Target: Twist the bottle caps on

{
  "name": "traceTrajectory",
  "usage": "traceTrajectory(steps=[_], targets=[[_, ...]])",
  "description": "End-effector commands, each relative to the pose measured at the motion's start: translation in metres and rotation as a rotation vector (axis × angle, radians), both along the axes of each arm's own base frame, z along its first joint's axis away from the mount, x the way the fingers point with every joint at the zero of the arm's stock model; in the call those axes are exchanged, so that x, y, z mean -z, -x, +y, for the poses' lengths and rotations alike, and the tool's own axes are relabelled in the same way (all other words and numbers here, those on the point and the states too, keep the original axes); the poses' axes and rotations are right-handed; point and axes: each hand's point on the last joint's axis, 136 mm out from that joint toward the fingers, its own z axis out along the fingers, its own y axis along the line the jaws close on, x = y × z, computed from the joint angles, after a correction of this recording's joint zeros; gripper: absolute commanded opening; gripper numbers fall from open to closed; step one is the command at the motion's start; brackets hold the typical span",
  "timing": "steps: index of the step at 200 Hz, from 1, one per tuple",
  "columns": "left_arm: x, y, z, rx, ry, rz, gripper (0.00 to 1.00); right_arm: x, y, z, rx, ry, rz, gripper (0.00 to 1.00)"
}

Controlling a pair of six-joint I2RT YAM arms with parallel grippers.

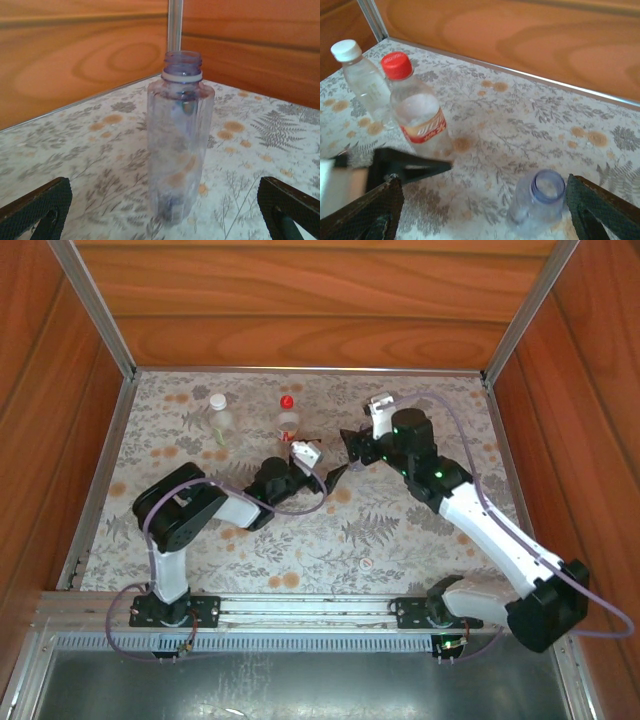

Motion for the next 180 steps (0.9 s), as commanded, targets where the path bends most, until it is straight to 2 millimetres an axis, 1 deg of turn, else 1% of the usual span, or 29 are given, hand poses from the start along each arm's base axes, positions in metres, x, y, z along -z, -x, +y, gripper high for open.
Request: traceTrajectory(steps=[1,15,34,51,70,86,97,117,139,180], targets=[[0.006,-0.009,-0.020,0.030,0.028,0.029,1.00,0.006,0.022,-0.018,0.009,0.020,0.036,0.89],[0.009,-0.017,-0.028,0.032,0.026,0.020,1.00,0.002,0.033,-0.029,0.024,0.027,0.032,0.89],[0.015,-0.024,-0.041,0.064,0.026,0.014,1.00,-0.001,0.046,-0.044,0.049,0.046,0.023,0.89],[0.021,-0.029,-0.051,0.084,0.034,0.020,1.00,-0.004,0.052,-0.055,0.072,0.063,0.009,0.89],[0.026,-0.033,-0.062,0.111,0.047,0.030,0.99,-0.007,0.056,-0.063,0.089,0.074,-0.006,0.89],[0.029,-0.036,-0.069,0.132,0.051,0.035,0.99,-0.009,0.057,-0.066,0.097,0.080,-0.013,0.89],[0.032,-0.038,-0.074,0.139,0.052,0.036,0.97,-0.008,0.058,-0.067,0.099,0.085,-0.014,0.89],[0.034,-0.042,-0.079,0.148,0.055,0.041,0.92,-0.007,0.058,-0.068,0.102,0.087,-0.015,0.90],[0.033,-0.041,-0.085,0.176,0.064,0.048,0.83,-0.005,0.058,-0.069,0.105,0.089,-0.012,0.90],[0.033,-0.044,-0.084,0.163,0.069,0.052,0.78,-0.006,0.059,-0.068,0.104,0.083,-0.013,0.89]])
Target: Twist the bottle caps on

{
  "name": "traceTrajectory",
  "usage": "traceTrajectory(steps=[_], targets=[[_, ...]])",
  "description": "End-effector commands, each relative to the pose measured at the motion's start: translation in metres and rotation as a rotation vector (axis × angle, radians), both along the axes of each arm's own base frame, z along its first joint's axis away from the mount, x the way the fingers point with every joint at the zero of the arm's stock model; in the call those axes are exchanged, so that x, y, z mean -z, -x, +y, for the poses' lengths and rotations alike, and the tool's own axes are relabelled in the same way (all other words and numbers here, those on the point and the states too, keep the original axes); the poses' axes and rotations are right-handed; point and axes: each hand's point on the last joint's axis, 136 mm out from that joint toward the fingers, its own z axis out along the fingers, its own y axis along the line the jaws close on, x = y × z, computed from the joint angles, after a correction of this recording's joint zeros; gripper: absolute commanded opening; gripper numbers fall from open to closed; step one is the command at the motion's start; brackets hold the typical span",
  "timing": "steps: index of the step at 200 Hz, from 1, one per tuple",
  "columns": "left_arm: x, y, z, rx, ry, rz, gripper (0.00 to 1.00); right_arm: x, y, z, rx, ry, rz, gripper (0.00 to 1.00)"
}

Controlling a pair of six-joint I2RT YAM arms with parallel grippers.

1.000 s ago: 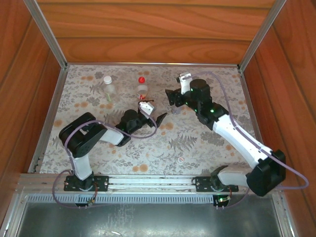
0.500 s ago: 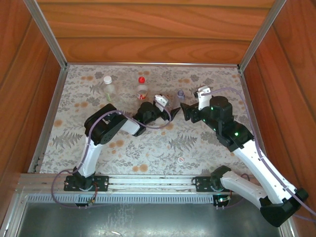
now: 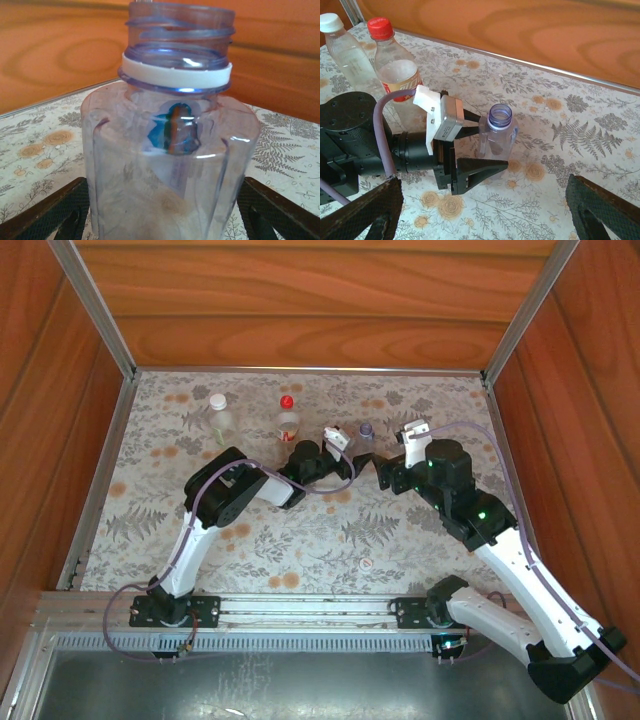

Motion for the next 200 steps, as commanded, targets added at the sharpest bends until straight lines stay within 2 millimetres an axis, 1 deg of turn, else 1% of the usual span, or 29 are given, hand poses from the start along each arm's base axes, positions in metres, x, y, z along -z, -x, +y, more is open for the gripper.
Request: traceTrajectory(steps=[1,57,118,133,148,152,169,200], targets=[[0.002,-0.001,-0.003,0.013,0.010,0.017,0.77,0.001,0.000,-0.006,0.020,0.007,-0.008,0.90],[-0.001,-0.004,-0.003,0.011,0.019,0.016,0.66,0.004,0.002,-0.005,0.014,-0.001,0.002,0.89],[-0.006,-0.001,-0.001,0.012,0.011,-0.003,0.60,0.007,0.002,-0.005,0.016,0.004,0.009,0.89],[-0.009,0.001,0.001,0.015,0.010,-0.010,0.60,0.010,0.003,-0.006,0.017,0.001,0.016,0.90],[-0.012,0.005,0.004,0.019,0.001,-0.021,0.60,0.012,0.006,-0.002,-0.006,-0.013,0.028,0.90],[-0.012,0.007,0.005,0.020,0.000,-0.021,0.60,0.013,0.007,0.000,-0.015,-0.017,0.029,0.94],[-0.014,0.012,0.010,0.023,-0.009,-0.023,0.60,0.015,0.010,0.004,-0.030,-0.054,0.035,1.00],[-0.020,0.025,0.018,0.042,-0.014,-0.027,0.59,0.022,0.017,0.005,-0.040,-0.097,0.055,1.00]])
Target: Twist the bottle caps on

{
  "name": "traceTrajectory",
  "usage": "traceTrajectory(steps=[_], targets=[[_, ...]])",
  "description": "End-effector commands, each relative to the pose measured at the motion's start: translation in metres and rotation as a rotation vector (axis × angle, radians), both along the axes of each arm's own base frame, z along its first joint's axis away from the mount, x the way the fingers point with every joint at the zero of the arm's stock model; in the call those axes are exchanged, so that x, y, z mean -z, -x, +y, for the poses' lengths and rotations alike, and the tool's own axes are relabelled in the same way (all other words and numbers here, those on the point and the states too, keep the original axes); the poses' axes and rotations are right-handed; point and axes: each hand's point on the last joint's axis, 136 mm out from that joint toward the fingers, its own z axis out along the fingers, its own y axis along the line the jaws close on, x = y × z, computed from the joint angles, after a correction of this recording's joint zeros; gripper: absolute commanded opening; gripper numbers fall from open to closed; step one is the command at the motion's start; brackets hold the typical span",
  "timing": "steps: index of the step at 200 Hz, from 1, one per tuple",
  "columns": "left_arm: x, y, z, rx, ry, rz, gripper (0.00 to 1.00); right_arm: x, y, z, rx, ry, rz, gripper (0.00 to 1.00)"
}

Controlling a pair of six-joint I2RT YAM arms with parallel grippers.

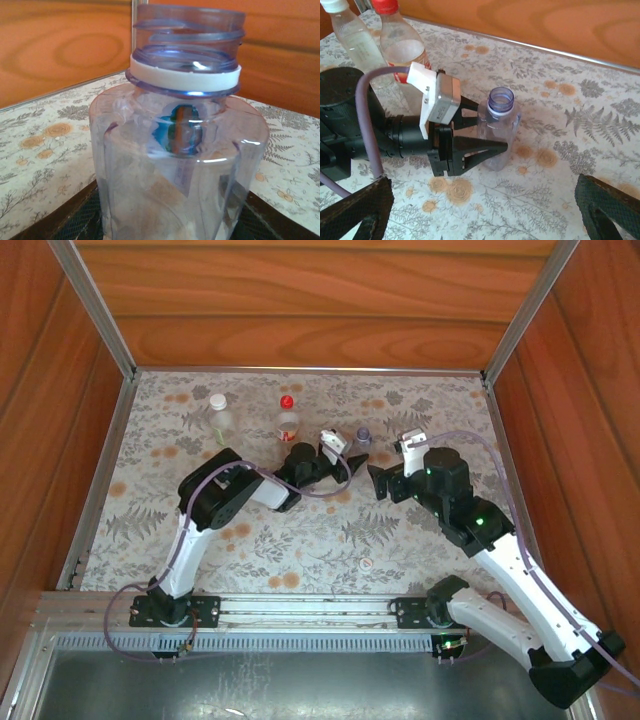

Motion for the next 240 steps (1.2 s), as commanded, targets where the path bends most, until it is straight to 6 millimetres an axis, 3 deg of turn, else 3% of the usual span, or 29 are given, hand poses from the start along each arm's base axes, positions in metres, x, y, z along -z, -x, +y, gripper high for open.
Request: traceTrajectory(steps=[1,37,70,98,128,179,199,240], targets=[[-0.021,0.010,0.005,0.031,0.015,-0.037,0.59,-0.002,0.005,0.004,-0.021,-0.059,0.002,1.00],[-0.025,0.031,0.021,0.058,0.016,-0.042,0.59,0.006,0.022,0.021,-0.110,-0.169,0.058,1.00],[-0.024,0.051,0.042,0.084,0.038,-0.027,0.59,0.036,0.028,0.022,-0.082,-0.166,0.225,1.00],[-0.021,0.065,0.062,0.083,0.042,-0.023,0.58,0.077,0.036,0.000,0.067,-0.069,0.416,1.00],[-0.019,0.079,0.084,0.085,0.034,-0.027,0.58,0.112,0.054,-0.012,0.131,0.014,0.605,1.00],[-0.011,0.098,0.105,0.113,0.012,0.007,0.58,0.115,0.065,0.001,0.044,-0.050,0.615,1.00],[-0.010,0.106,0.106,0.135,0.010,0.017,0.58,0.120,0.069,-0.002,0.061,-0.058,0.637,0.94],[-0.003,0.113,0.110,0.147,-0.007,0.029,0.58,0.144,0.085,-0.010,0.108,0.108,0.695,0.87]])
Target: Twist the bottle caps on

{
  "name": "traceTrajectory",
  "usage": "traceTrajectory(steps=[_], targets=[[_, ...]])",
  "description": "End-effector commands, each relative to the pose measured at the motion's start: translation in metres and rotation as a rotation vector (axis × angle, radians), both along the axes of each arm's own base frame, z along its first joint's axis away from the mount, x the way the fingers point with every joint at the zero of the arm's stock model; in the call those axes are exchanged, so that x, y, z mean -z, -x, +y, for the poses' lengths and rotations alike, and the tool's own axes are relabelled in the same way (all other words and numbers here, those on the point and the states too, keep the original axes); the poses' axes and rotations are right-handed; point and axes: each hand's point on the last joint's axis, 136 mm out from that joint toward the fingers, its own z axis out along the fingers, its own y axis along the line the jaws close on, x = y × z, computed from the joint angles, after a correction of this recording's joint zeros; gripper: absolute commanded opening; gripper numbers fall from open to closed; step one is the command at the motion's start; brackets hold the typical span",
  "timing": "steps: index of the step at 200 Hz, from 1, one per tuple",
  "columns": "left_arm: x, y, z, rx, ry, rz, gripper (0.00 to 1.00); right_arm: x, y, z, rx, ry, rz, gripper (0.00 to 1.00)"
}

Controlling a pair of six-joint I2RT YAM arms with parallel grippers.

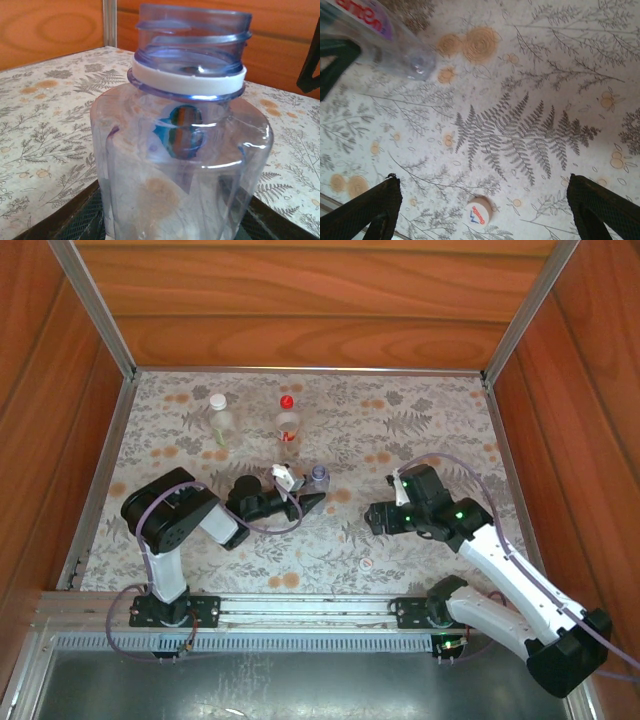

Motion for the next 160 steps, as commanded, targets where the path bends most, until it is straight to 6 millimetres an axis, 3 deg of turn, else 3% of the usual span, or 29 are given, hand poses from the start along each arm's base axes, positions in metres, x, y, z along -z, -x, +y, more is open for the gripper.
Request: traceTrajectory(steps=[1,30,77,160], targets=[[-0.007,0.006,0.001,0.028,0.016,-0.020,0.58,0.021,0.015,-0.010,0.014,0.114,0.066,0.87],[-0.002,0.007,0.003,0.026,0.001,-0.028,0.57,0.038,0.030,-0.008,0.003,0.247,0.128,0.83],[0.005,0.006,0.003,0.030,-0.013,-0.018,0.57,0.071,0.056,0.003,-0.030,0.330,0.226,0.66],[0.006,0.006,0.007,0.021,-0.015,-0.014,0.57,0.103,0.066,0.023,-0.074,0.364,0.287,0.58]])
